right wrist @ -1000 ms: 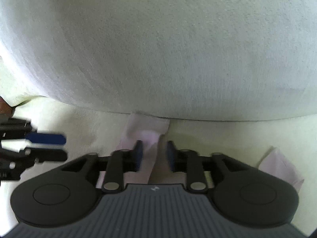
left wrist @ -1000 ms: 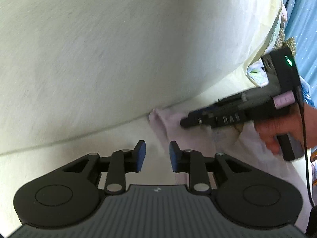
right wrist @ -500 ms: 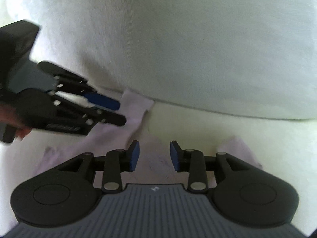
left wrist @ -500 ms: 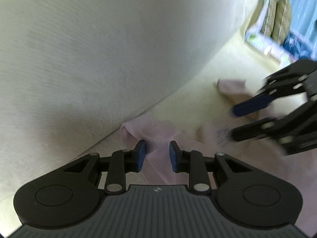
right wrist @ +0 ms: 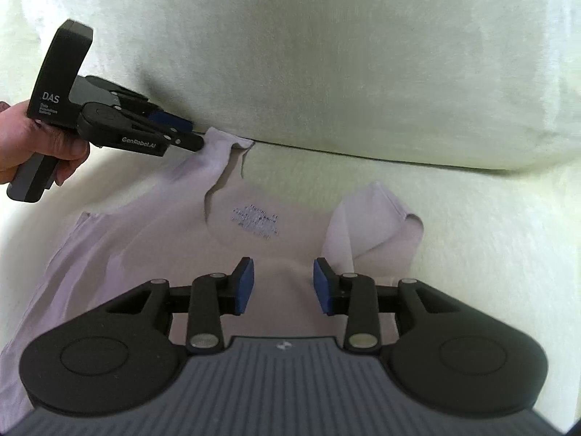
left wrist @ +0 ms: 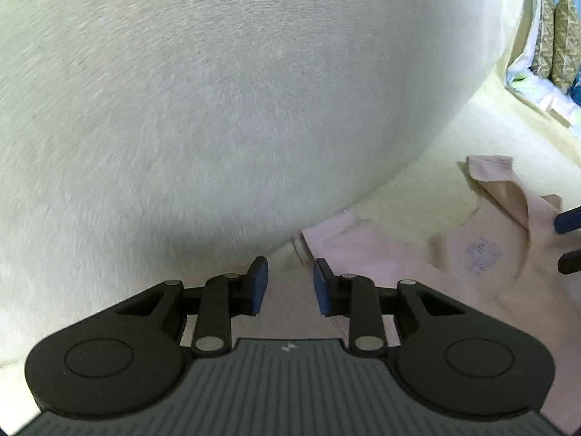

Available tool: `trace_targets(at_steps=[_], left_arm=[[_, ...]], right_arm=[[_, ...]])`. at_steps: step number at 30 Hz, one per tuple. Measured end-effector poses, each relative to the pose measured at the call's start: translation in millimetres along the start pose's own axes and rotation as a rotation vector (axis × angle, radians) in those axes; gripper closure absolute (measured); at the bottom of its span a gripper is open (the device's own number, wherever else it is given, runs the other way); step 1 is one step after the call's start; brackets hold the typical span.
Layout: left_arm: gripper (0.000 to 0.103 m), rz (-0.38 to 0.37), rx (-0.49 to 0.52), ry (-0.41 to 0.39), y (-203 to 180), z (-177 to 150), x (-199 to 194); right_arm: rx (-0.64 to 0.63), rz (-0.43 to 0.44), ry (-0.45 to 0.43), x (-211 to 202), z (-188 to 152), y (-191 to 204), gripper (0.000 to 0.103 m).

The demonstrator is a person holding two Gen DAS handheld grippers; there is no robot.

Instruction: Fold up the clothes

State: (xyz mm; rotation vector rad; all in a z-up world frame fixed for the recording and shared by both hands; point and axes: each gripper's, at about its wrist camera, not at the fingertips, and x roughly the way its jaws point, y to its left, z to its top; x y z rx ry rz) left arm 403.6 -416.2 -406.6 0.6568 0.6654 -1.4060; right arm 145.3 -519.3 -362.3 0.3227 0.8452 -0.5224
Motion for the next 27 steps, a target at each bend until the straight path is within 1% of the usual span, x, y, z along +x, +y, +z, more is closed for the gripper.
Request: trace_targets(at_steps=[3,6,8,9,13,16,17,19,20,22,24,25,27], left_arm=[[0.068,-0.047,0.026,0.008,-18,-10,-20],[0.063,-0.082,0.068,0.048,-48,-26,-47],[0.061,-0.126,0.098,0.055,-66,-36,-62],[0.058,-0.148,0.113,0.055,-74,-41,-70],[0.056,-0.21,0.177,0.057,-110,-79,-109],[0.054,-0.201,0.178,0.071,-134,-101,-133],[0.053,-0.195,0.168,0.078,-143,-111,-145],[0.048,-0.183,0.132,0.091,-155,-132,-171],[0.048,-0.185,0.121,0.097,-161,-139,-177],[0.048,-0.19,0.117,0.103,-175,-159,-204],[0.048,-0.19,0.127,0.104,-181,-162,-216],[0.048,-0.193,0.142,0.1,-184,-158,-221],[0.048,-0.207,0.171,0.083,-189,-138,-223]], right_arm=[[-0.011,-0.008,-0.006,-10,-10,7,0.068],[-0.042,-0.009,-0.004,-22,-20,19,0.067],[-0.064,-0.002,0.002,-30,-29,27,0.067],[-0.079,0.007,0.005,-35,-35,32,0.067],[-0.15,0.022,0.016,-62,-60,55,0.066],[-0.138,0.017,0.034,-90,-83,71,0.065],[-0.121,0.012,0.034,-104,-94,76,0.063],[-0.078,0.002,0.024,-132,-116,84,0.06],[-0.06,-0.001,0.021,-142,-124,87,0.06],[-0.013,-0.008,0.018,-165,-147,93,0.06],[0.0,-0.029,0.017,-181,-165,94,0.06],[0.0,-0.041,0.013,-189,-170,91,0.06],[-0.006,-0.055,-0.005,-195,-168,80,0.06]])
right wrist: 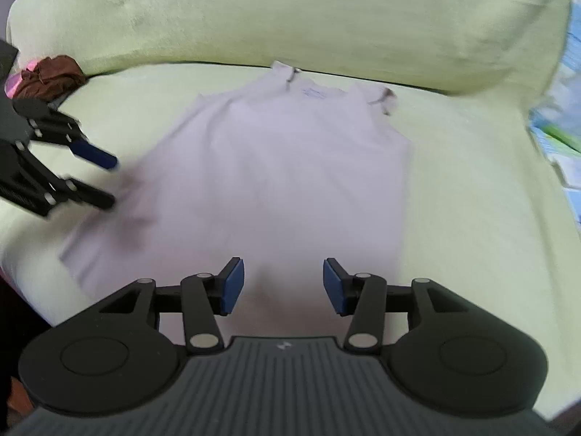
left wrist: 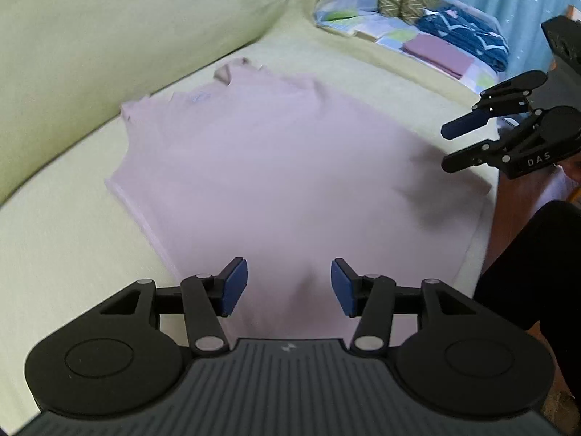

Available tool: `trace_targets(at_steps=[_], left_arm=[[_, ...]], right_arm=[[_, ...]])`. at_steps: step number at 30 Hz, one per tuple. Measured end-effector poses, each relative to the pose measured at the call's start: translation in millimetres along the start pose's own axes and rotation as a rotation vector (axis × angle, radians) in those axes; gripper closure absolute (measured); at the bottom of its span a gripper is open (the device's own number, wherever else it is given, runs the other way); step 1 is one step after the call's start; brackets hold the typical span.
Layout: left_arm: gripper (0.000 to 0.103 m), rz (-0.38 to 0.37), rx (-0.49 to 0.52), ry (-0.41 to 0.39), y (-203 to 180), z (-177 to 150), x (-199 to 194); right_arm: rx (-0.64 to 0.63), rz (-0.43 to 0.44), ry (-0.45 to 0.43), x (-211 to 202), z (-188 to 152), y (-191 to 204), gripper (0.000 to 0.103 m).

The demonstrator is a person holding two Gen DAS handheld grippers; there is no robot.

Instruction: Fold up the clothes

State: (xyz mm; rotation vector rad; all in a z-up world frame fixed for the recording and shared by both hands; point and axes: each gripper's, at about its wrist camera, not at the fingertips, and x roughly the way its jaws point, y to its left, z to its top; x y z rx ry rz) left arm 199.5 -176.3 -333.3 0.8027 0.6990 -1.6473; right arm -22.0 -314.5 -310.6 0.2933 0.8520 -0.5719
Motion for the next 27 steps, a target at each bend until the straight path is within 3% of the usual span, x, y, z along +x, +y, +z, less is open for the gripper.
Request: trace_targets(at_steps=[3,5,8,12,15,21,23,27], left_arm=[[0.047,-0.002,0.025,-0.024,5,31,12],[0.047,-0.008,0.075,-0.055,20,71,35],[0.047,-0.024,0.124,-0.102,44,126,79],[0.047,-0.081,0.077,-0.078,68,177,131],[0.047,-0.152,-0.016,-0.028,83,194,145],[0.047,-0.165,-0.11,0.076,111,212,169],[0.048,-0.175,-0.098,0.098,117,217,186],[0.052,-0.195,-0.102,0.113,125,222,212]], right_arm=[[-0.007,-0.021,-0.027,-9,4,-17,0.06],[-0.024,-0.029,-0.053,-3,16,-27,0.06],[-0.069,-0.055,-0.106,26,48,-48,0.06],[-0.08,-0.081,-0.073,78,93,-78,0.062],[-0.058,-0.072,0.012,95,129,-98,0.065],[0.05,-0.009,0.159,91,171,-136,0.066],[0.044,0.012,0.161,97,179,-146,0.066],[-0.091,0.041,0.109,138,191,-166,0.073]])
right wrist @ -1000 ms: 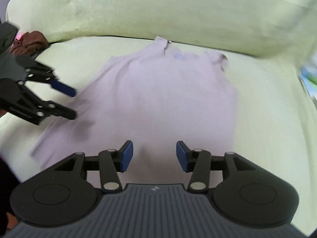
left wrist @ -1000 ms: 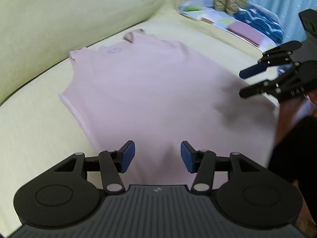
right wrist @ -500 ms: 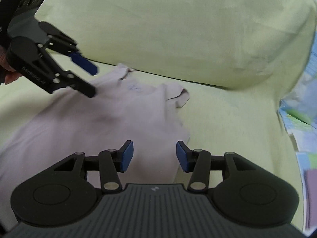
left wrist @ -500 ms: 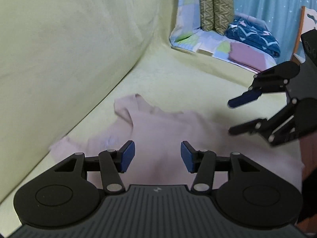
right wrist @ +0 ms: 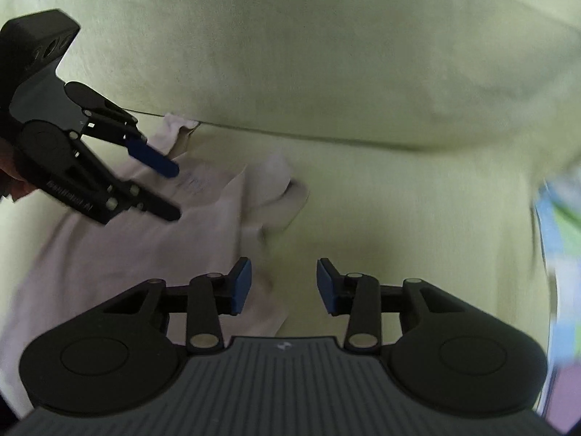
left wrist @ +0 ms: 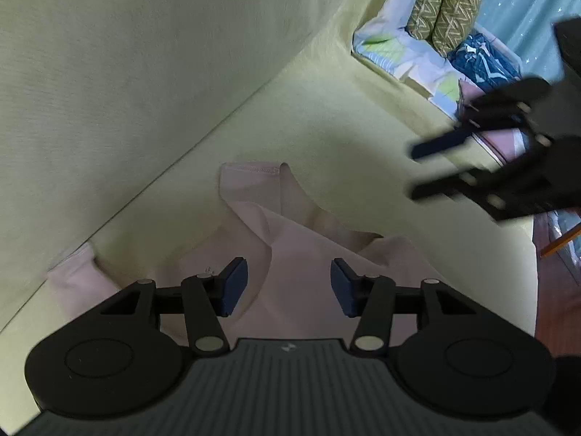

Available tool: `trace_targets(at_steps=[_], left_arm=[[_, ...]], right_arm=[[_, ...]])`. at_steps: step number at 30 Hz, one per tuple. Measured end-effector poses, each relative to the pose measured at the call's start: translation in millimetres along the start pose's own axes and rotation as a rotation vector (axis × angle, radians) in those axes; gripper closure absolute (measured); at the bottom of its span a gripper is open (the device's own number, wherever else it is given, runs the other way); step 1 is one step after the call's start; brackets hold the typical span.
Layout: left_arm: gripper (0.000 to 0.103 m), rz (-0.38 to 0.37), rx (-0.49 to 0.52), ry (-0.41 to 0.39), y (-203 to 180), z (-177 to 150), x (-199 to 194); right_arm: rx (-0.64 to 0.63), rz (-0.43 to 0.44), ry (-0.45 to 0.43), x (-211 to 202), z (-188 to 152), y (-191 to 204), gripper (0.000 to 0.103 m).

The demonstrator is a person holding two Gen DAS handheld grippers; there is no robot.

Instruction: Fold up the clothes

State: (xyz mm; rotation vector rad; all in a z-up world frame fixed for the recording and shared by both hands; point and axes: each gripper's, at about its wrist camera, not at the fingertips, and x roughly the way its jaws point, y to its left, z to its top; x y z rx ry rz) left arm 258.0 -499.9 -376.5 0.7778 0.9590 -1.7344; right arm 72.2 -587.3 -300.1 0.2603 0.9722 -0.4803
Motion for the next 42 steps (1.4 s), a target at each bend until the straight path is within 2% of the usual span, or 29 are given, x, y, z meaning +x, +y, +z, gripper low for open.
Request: trace_targets(at_steps=[3,5,7,8,9,12,14,16,20,26,28,29,30,31,34,38,42], left_arm=[[0.069,-0.026,-0.027,0.02,11,5,19],[0.069,-0.052,-0.03,0.053,15,7,29],[0.078,-0.087,-0.025,0.075,17,8,36],[0.081,-0.098,-0.02,0.079,17,8,37],[0.094,-0.108,-0.014,0.083,18,8,38],[0.103,-0.151,0.011,0.107,20,7,40],[0.103,-0.169,0.032,0.117,20,7,37],[0.103,-0.194,0.035,0.112,24,8,32],[0.103,-0.229,0.037,0.099,31,8,26],[0.103,-0.257,0.032,0.081,36,2,24],[0.103,-0.26,0.023,0.074,37,0,23],[0.103,-0.262,0.018,0.07,37,-1,23],[0.103,-0.264,0.013,0.066,38,-2,22],[0.103,-0.266,0.01,0.063,39,-3,22],[0.103,-0.267,0.002,0.054,40,-2,22],[0.103,-0.25,-0.018,0.039,42,2,30],[0.103,-0.227,-0.003,0.076,37,3,43]], right_arm=[[-0.066,0.023,-0.015,32,8,-11,0.075],[-0.115,0.024,-0.016,48,12,-13,0.075],[-0.131,0.053,-0.027,59,16,-17,0.075],[-0.124,0.082,-0.032,62,19,-20,0.075],[-0.104,0.12,-0.037,64,22,-23,0.075],[0.036,0.262,0.003,68,26,-35,0.075],[0.163,0.356,0.042,73,26,-44,0.075],[0.224,0.382,0.047,79,26,-48,0.075],[0.343,0.413,0.049,94,22,-52,0.075],[0.516,0.41,0.025,118,14,-58,0.075],[0.593,0.447,0.009,123,9,-60,0.075],[0.619,0.462,0.008,125,8,-61,0.078],[0.638,0.47,0.019,128,7,-61,0.097],[0.659,0.476,0.033,129,7,-64,0.103],[0.673,0.479,0.046,122,14,-78,0.103],[0.618,0.403,-0.016,109,35,-104,0.103],[0.612,0.38,-0.034,114,46,-116,0.103]])
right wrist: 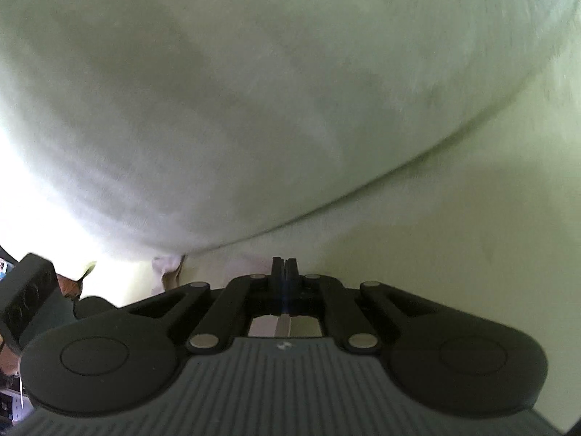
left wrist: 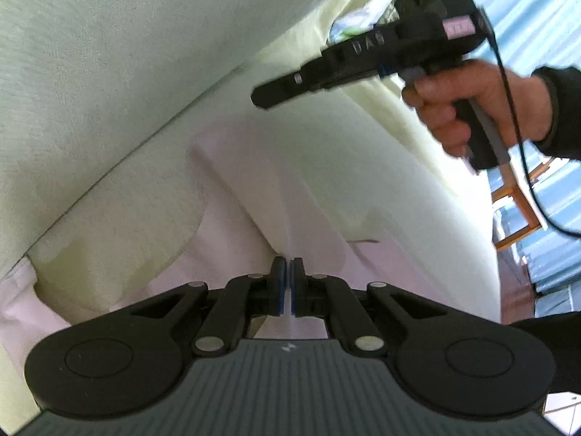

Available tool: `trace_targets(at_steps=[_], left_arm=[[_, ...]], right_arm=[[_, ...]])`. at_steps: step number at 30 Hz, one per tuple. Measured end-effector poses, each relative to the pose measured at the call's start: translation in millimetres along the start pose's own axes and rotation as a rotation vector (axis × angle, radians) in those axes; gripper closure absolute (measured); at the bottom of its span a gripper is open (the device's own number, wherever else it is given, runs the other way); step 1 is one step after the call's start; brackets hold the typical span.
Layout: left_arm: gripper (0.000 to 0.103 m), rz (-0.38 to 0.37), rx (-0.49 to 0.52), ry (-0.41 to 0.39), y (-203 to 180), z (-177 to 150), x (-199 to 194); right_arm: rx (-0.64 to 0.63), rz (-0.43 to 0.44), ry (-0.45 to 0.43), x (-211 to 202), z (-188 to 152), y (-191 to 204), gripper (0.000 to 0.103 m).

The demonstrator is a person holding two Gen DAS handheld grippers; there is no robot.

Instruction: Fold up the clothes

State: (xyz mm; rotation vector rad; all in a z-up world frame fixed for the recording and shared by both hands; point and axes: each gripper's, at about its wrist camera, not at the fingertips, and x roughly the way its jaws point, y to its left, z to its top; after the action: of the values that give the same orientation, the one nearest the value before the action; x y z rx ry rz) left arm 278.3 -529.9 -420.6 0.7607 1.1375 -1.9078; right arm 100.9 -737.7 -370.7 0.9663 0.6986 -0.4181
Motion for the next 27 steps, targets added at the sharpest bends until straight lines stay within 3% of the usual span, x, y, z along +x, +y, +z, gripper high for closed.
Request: trace_targets(at_steps=[4,7,10,13,18,20,21,22,23,27], left_arm=[[0.1,0.007,-0.003,-0.005,-2,-1,-3],[0.097,0.019,-0.01,-0.032,1,-1,-13],[0.095,0.051,-0.006,-0.045,6,1,-19],[0.095,0.064,-0.013,-0.058,12,4,-22],[0.095,0.089,-0.01,-0.076,16,-4,-28],[0.095,0.101,-0.014,-0.079,18,-15,-35],[0.092,0.109,-0.023,-0.077,18,-20,-38],[0.087,0.117,-0.03,-0.075,18,-24,-39],[0.086,0.129,-0.039,-0.073,19,-29,-42],[0.086,0.161,-0.075,-0.089,21,-37,-51]], right_arm=[[-0.019,-0.004,0.007,0,-10,6,0.098],[-0.056,-0.006,0.046,0,-26,11,0.085],[-0.106,-0.022,0.066,5,-35,15,0.085],[-0.123,-0.043,0.036,13,-31,15,0.084],[-0.149,0.0,0.028,34,-18,10,0.076],[-0.132,0.034,0.041,39,-16,3,0.076],[-0.122,0.05,0.052,39,-15,1,0.083],[-0.118,0.058,0.068,40,-14,1,0.098],[-0.121,0.061,0.084,42,-13,2,0.102],[-0.217,0.038,0.061,44,3,19,0.103]])
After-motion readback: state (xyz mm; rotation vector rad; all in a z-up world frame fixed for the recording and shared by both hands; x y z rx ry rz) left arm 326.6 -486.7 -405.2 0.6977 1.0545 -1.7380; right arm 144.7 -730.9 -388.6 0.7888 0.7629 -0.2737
